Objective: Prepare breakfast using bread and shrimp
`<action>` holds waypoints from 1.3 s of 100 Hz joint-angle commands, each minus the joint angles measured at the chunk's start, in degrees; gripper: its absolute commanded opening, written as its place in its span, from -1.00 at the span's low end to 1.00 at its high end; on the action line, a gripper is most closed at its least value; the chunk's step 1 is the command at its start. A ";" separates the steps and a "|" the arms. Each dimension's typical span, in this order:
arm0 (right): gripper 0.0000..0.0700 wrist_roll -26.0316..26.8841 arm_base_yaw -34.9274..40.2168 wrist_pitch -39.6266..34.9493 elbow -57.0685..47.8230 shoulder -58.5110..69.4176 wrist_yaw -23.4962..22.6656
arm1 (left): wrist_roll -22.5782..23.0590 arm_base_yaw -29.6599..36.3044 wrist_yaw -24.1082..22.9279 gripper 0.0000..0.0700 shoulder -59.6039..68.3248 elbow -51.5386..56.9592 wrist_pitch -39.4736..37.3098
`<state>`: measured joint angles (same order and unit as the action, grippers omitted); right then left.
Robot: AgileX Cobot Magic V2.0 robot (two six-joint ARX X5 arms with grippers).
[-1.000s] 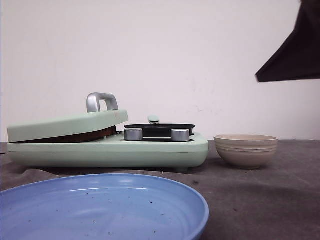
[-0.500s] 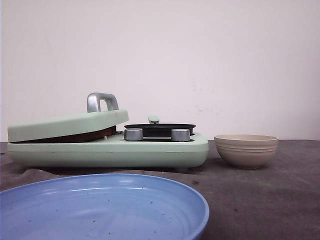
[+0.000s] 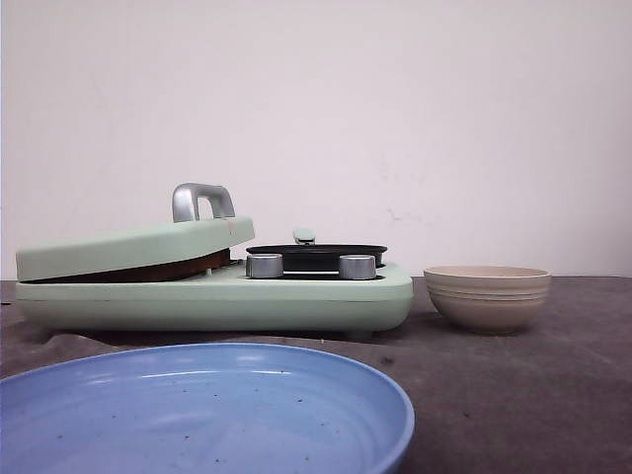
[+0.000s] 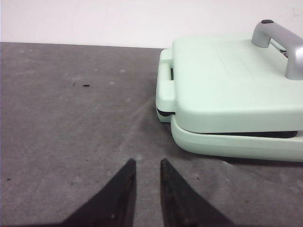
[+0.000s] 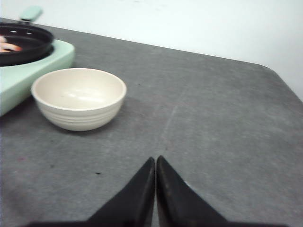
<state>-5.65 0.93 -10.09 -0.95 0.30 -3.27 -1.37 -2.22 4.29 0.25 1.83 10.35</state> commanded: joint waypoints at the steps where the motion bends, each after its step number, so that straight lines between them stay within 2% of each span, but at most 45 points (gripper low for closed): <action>1: -1.00 0.74 -0.61 -0.55 0.26 -0.09 -0.17 | 0.57 -0.02 -0.02 -1.00 -0.07 -0.98 0.37; 130: -1.00 0.74 -0.85 1.49 0.20 -0.09 0.28 | 0.57 -0.02 0.00 -1.00 -0.07 -0.98 0.35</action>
<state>-5.58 0.03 -9.39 -0.91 0.30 -3.05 -1.37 -2.22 4.29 0.25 1.83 10.35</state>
